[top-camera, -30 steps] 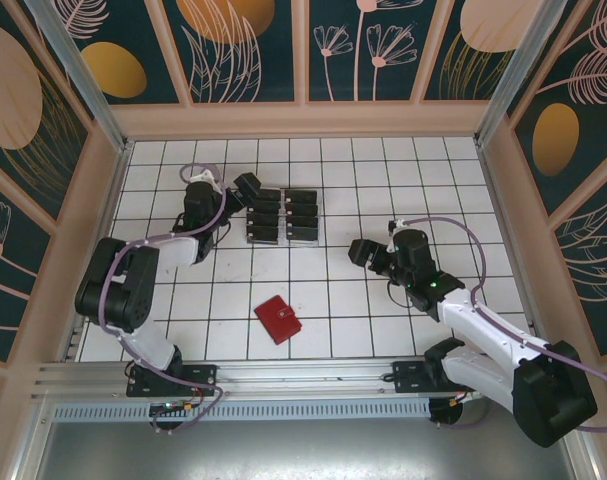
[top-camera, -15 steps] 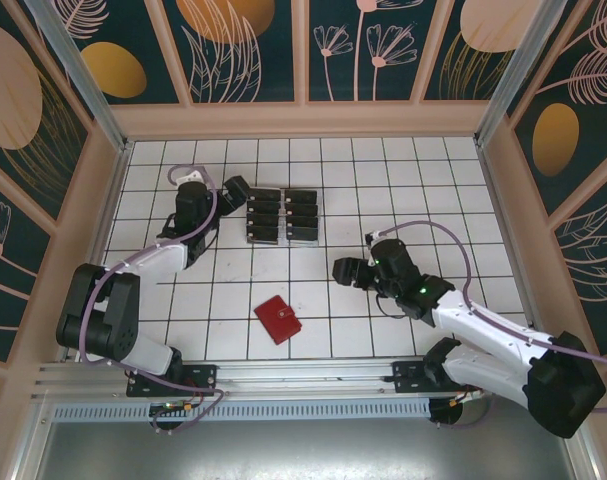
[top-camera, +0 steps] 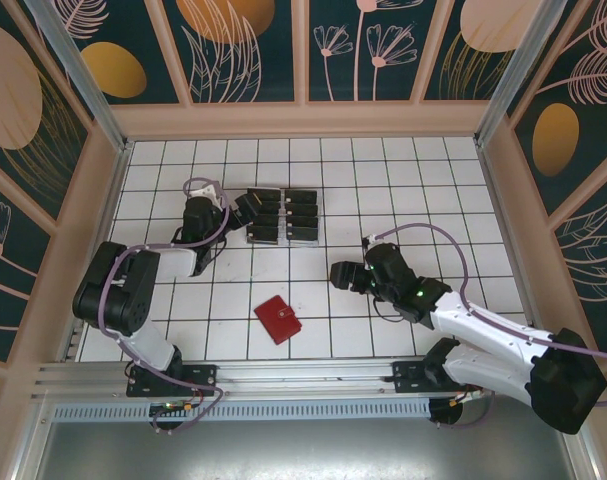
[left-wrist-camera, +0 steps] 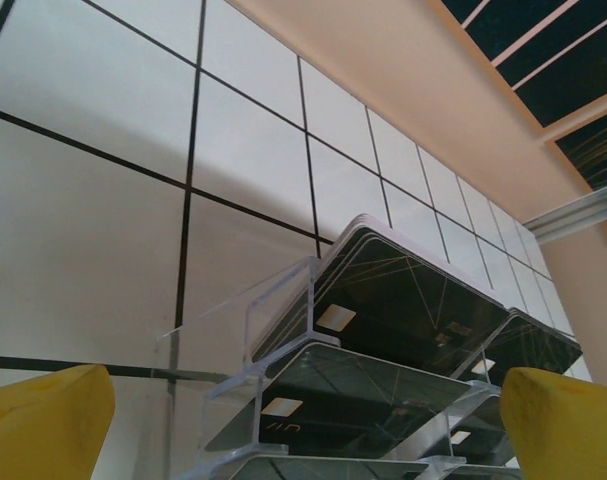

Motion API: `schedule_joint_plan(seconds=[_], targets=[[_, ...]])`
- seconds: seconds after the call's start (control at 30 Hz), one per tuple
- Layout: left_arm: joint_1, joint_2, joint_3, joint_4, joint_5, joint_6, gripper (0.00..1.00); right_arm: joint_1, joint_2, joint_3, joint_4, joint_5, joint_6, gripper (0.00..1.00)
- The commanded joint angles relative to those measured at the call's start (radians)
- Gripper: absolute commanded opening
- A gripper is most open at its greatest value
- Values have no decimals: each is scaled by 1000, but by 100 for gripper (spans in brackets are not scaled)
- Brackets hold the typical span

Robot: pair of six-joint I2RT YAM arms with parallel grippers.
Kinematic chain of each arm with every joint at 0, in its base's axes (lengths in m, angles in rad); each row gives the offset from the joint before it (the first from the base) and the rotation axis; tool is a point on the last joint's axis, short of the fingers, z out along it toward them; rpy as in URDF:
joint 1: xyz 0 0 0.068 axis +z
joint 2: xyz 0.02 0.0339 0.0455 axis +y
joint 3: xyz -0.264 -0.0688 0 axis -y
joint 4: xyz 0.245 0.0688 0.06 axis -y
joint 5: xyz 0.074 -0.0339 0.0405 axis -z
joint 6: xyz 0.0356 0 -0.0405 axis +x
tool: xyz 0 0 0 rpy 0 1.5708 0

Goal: Put the credit cards into the card holder
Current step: Move the storage box to the center of the table, then move the card holder to the bottom-center of the table.

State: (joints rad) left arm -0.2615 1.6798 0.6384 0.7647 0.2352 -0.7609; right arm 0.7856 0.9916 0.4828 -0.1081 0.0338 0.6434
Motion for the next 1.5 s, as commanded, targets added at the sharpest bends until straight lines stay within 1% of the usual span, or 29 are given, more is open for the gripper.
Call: schedule_joint_plan(seconds=[0.0,0.37,0.47,0.57,0.6,0.7,0.83,0.9,1.0,1.13,1.27,1.37,1.47], targets=[[-13,22,-15,150,43,-41,99,8,9,-12,3,32,21,79],[-103,107,-32,272,3,-126,99,9,-7,0,-28,34,21,79],[-113,95,-44,281,-17,-141,98,11,-10,15,-52,35,13,79],[-113,52,-58,251,-43,-146,99,25,1,33,-66,34,6,77],[-113,40,-60,227,-57,-144,99,34,10,42,-70,32,3,76],[-113,-78,-62,96,-133,-134,99,81,59,84,-88,45,-5,73],[-113,-231,-44,-183,-265,-129,99,176,165,171,-128,87,-15,69],[-113,-306,-22,-363,-325,-134,99,232,241,231,-159,117,-22,68],[-110,-390,-20,-542,-364,-139,99,313,368,338,-223,171,-35,65],[-111,-493,-67,-654,-364,-138,99,408,543,481,-314,232,-56,62],[-111,-580,-102,-716,-371,-120,99,475,699,600,-392,273,-63,62],[-111,-610,-117,-729,-369,-113,99,490,760,624,-388,264,-65,64],[-110,-611,-118,-737,-366,-102,99,493,789,635,-368,244,-56,64]])
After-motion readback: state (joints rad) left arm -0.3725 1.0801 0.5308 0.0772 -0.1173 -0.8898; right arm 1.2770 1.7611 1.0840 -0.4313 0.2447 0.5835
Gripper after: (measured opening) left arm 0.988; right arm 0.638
